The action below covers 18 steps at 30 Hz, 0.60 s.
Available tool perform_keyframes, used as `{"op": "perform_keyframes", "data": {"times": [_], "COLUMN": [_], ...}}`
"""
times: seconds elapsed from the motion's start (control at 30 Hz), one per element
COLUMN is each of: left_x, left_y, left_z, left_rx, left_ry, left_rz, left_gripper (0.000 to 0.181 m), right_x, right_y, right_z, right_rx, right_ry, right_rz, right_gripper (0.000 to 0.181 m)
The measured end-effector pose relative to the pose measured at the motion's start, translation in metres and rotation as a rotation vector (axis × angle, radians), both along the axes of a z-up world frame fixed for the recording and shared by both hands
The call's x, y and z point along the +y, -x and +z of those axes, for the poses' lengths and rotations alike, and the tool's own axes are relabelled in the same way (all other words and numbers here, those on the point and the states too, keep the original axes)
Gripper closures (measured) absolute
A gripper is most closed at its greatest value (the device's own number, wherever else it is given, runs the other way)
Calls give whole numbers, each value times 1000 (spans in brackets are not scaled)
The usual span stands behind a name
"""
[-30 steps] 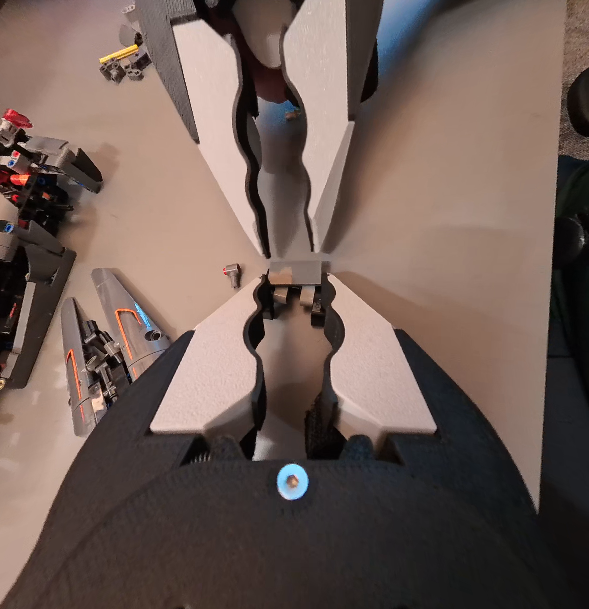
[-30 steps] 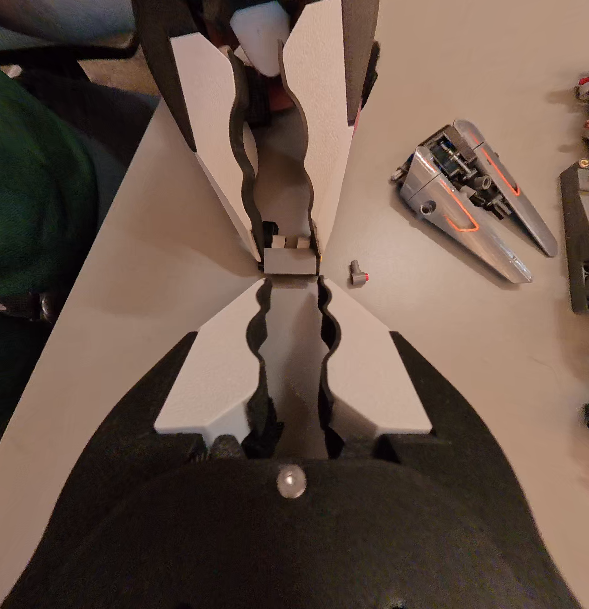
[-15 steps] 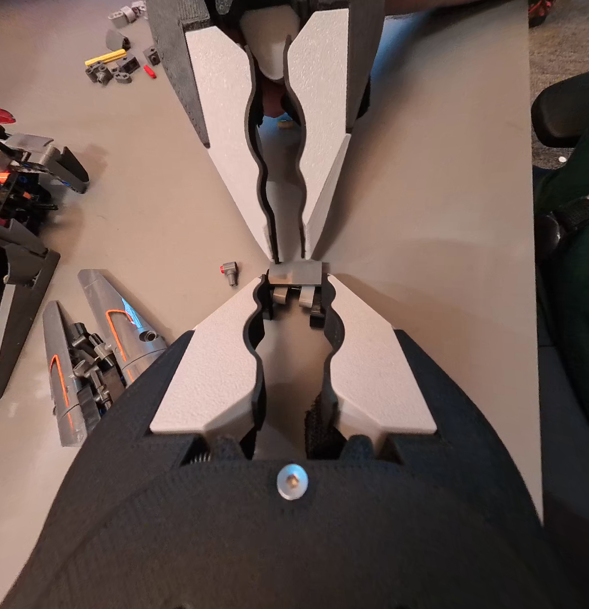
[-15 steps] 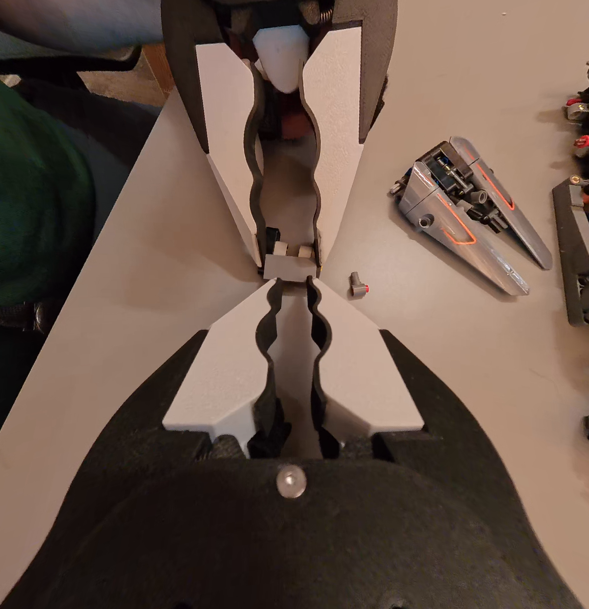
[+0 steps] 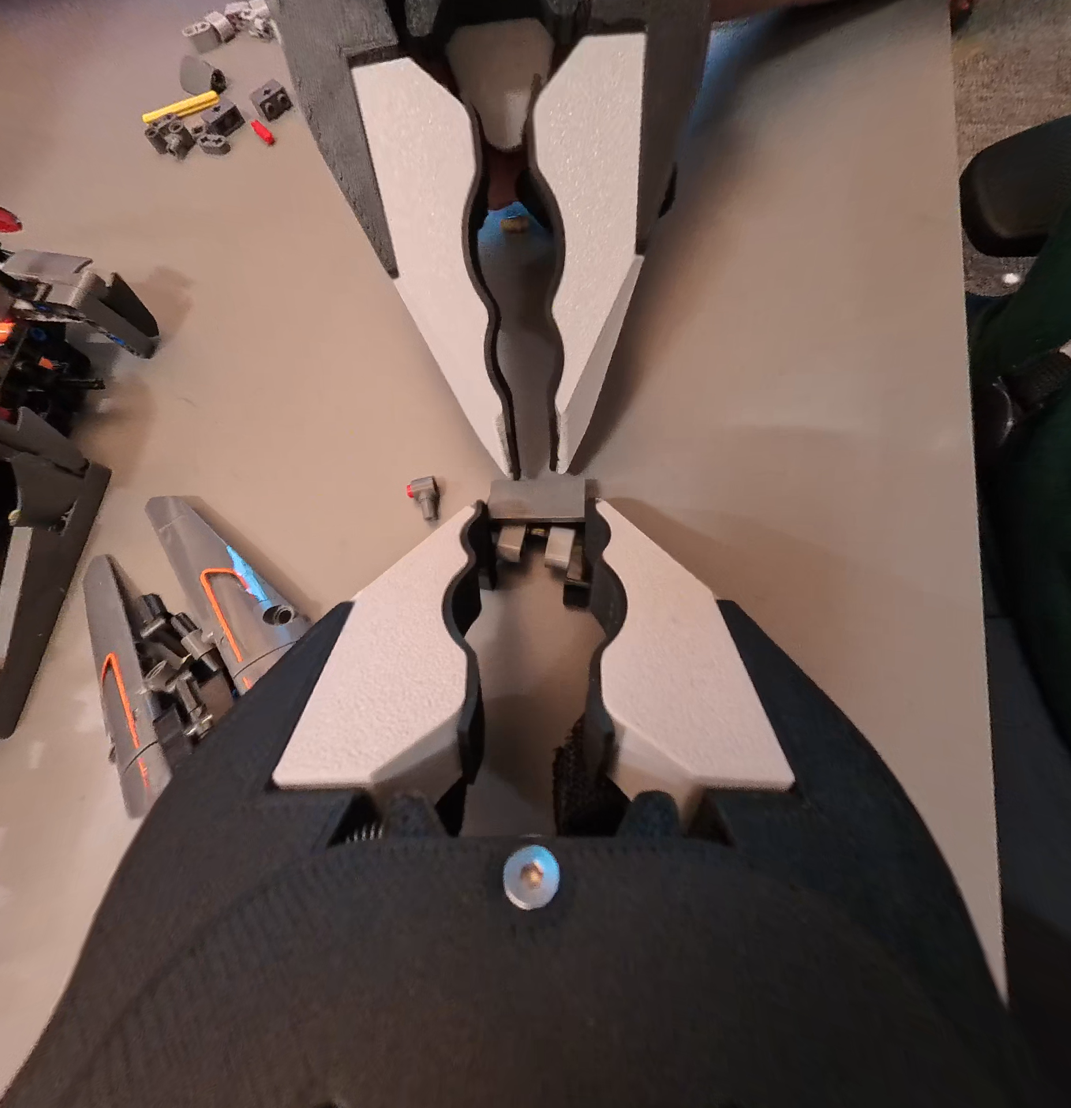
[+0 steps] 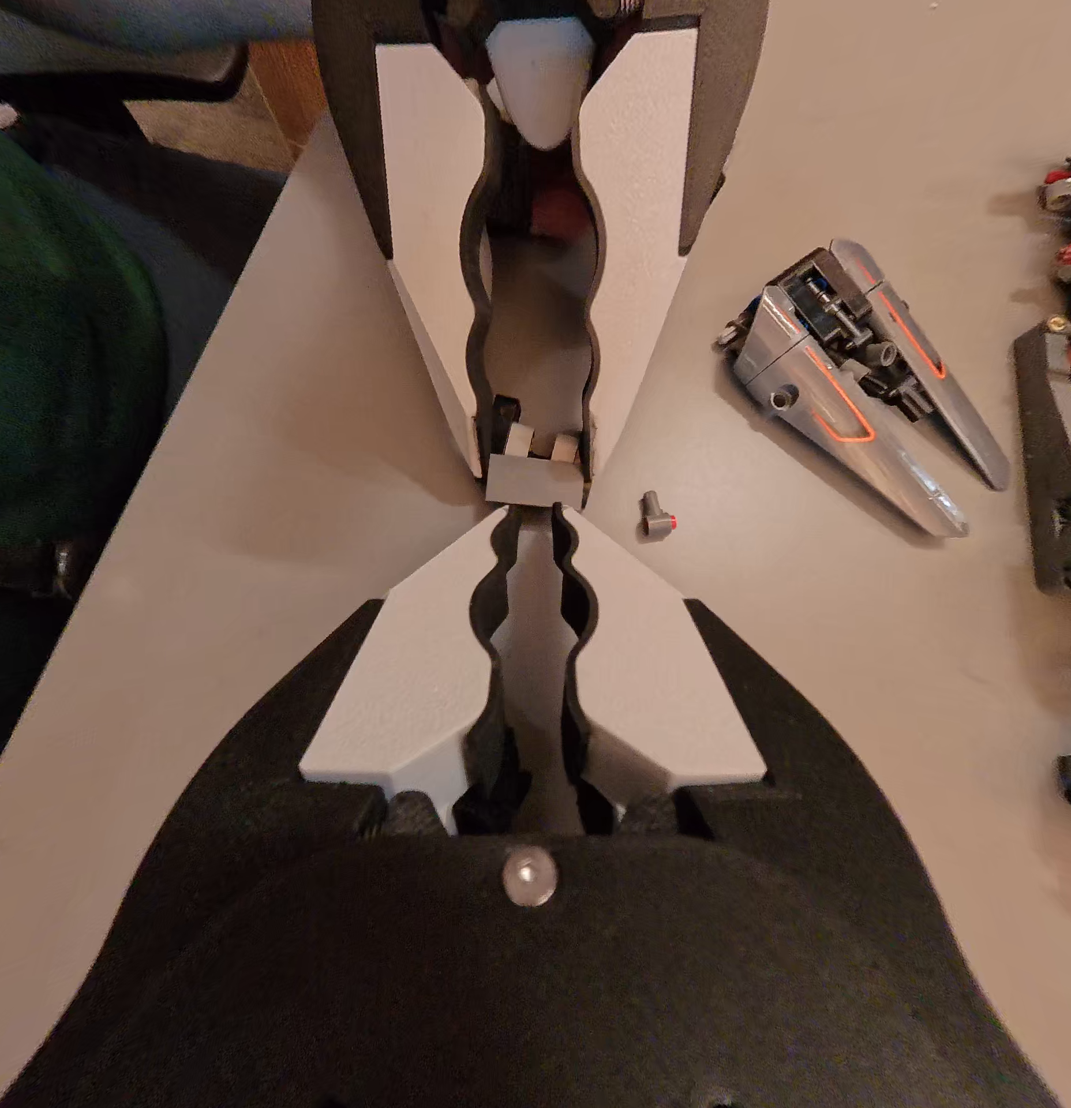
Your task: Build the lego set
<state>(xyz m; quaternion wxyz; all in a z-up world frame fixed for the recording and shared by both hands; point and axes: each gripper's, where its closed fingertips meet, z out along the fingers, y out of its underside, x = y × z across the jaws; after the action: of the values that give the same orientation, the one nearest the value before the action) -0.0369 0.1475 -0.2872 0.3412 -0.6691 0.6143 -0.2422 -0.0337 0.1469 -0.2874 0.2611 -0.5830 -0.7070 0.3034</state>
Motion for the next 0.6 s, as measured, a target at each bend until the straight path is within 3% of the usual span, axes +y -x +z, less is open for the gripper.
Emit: {"op": "perform_keyframes", "data": {"times": [0.27,0.6], "left_x": [0,-3], "left_y": [5,7], "left_z": [9,1], "left_rx": [-3,69], "left_ry": [-16,-15], "left_rz": [-36,-148], "left_gripper": [151,151], "right_x": [3,0], "right_y": [-3,0], "right_z": [-7,-7], "right_rx": [-24,-13], "right_ry": [4,-2], "right_rz": [-4,8], "right_gripper": [171,171]}}
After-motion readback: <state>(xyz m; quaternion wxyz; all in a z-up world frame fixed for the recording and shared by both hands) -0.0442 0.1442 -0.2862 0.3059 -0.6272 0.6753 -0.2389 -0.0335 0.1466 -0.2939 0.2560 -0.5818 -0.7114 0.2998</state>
